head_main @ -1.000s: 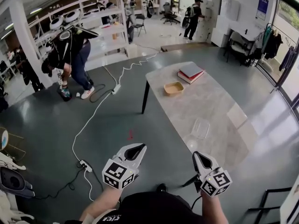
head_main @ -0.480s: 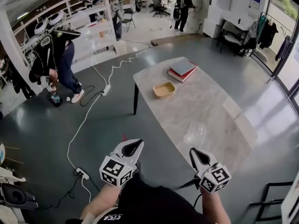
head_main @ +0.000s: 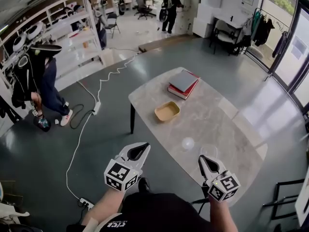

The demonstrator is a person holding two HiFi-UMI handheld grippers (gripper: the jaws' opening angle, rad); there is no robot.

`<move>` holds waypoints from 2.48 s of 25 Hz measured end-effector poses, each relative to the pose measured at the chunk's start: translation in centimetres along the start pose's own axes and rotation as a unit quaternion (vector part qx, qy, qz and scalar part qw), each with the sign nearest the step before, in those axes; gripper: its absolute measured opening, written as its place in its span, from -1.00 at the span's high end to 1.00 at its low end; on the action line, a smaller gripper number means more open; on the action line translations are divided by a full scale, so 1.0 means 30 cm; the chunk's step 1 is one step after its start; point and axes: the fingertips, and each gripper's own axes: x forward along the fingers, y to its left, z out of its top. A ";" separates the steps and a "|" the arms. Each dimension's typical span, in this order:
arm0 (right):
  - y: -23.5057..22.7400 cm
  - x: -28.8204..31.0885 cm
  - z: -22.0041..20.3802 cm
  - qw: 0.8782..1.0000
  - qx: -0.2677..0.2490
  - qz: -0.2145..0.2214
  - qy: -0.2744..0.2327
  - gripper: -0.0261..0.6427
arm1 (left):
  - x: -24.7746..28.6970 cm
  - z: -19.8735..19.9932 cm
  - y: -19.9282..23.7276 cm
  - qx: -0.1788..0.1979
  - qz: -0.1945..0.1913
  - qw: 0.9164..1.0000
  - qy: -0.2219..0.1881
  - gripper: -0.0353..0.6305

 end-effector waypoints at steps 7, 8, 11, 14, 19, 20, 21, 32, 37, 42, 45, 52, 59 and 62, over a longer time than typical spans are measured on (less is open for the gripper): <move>-0.020 0.249 0.048 0.999 0.014 -0.052 -0.001 0.92 | 0.098 0.007 0.296 -0.001 -0.036 0.999 0.013 0.92; -0.036 0.268 0.057 0.998 0.014 -0.060 -0.001 0.92 | 0.122 0.010 0.317 -0.003 -0.042 0.999 0.016 0.92; -0.100 0.284 0.057 0.996 0.026 -0.087 0.005 0.92 | 0.211 0.011 0.334 -0.007 -0.068 0.997 0.026 0.92; -0.166 0.277 0.027 0.992 0.038 -0.118 0.009 0.92 | 0.319 0.004 0.326 -0.005 -0.101 0.994 0.032 0.92; -0.294 0.258 0.022 0.986 0.052 -0.158 0.012 0.90 | 0.500 0.058 0.271 0.006 -0.146 0.989 0.034 0.92; -0.321 0.252 0.016 0.985 0.055 -0.165 0.011 0.89 | 0.532 0.065 0.255 0.013 -0.156 0.987 0.036 0.92; -0.347 0.246 0.008 0.983 0.059 -0.172 0.011 0.89 | 0.566 0.067 0.240 0.020 -0.164 0.985 0.040 0.92; -0.498 0.184 -0.164 0.966 0.107 -0.230 0.051 0.79 | 0.842 0.025 0.075 0.036 -0.260 0.962 0.080 0.92; -0.532 0.185 -0.269 0.946 0.135 -0.279 0.092 0.75 | 0.935 -0.006 0.029 0.045 -0.324 0.940 0.100 0.92; -0.538 0.197 -0.382 0.928 0.155 -0.304 0.150 0.69 | 0.977 -0.023 -0.031 0.052 -0.376 0.918 0.110 0.92; -0.545 0.207 -0.449 0.918 0.168 -0.315 0.172 0.68 | 0.989 -0.039 -0.046 0.052 -0.392 0.911 0.117 0.92; -0.569 0.231 -0.599 0.903 0.183 -0.315 0.229 0.67 | 1.017 -0.063 -0.047 0.049 -0.406 0.903 0.129 0.92; -0.608 0.245 -0.734 0.885 0.206 -0.318 0.272 0.66 | 1.023 -0.088 -0.033 0.056 -0.410 0.899 0.146 0.92; -0.630 0.245 -0.783 0.878 0.213 -0.323 0.280 0.66 | 1.018 -0.097 -0.015 0.056 -0.406 0.900 0.151 0.92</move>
